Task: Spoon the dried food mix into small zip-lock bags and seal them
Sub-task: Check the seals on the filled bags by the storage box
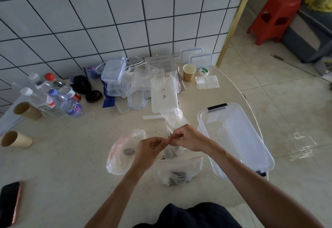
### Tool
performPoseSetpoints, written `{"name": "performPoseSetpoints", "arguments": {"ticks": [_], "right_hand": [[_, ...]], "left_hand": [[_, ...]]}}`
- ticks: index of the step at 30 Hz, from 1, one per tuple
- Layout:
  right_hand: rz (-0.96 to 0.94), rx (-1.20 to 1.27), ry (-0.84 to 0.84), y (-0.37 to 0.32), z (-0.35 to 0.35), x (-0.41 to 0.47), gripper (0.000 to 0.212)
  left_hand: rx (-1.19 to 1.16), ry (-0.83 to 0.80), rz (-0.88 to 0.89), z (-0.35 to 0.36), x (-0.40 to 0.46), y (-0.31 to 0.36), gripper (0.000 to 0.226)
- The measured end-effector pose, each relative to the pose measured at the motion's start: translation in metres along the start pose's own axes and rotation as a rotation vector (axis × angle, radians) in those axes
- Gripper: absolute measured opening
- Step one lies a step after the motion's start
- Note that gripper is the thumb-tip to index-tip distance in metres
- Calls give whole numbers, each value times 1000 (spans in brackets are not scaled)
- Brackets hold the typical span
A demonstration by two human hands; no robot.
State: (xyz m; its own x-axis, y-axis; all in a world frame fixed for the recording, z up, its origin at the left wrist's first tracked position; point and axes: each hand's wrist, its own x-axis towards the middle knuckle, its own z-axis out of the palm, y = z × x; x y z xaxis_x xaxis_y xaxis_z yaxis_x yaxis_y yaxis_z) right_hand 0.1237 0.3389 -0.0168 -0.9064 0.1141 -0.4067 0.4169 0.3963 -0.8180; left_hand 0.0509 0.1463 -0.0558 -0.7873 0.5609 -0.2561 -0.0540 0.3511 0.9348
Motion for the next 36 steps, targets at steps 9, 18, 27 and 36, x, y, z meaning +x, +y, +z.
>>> {"name": "performPoseSetpoints", "arguments": {"ticks": [9, 18, 27, 36], "right_hand": [[21, -62, 41, 5, -6, -1, 7], [-33, -124, 68, -1, 3, -1, 13], [43, -173, 138, 20, -28, -12, 18], [-12, -37, 205, 20, -27, -15, 11]], "left_hand": [[9, -8, -16, -2, 2, 1, 10], [87, -70, 9, -2, 3, 4, 14], [40, 45, 3, -18, 9, -2, 5], [277, -78, 149, -8, 13, 15, 19]]}}
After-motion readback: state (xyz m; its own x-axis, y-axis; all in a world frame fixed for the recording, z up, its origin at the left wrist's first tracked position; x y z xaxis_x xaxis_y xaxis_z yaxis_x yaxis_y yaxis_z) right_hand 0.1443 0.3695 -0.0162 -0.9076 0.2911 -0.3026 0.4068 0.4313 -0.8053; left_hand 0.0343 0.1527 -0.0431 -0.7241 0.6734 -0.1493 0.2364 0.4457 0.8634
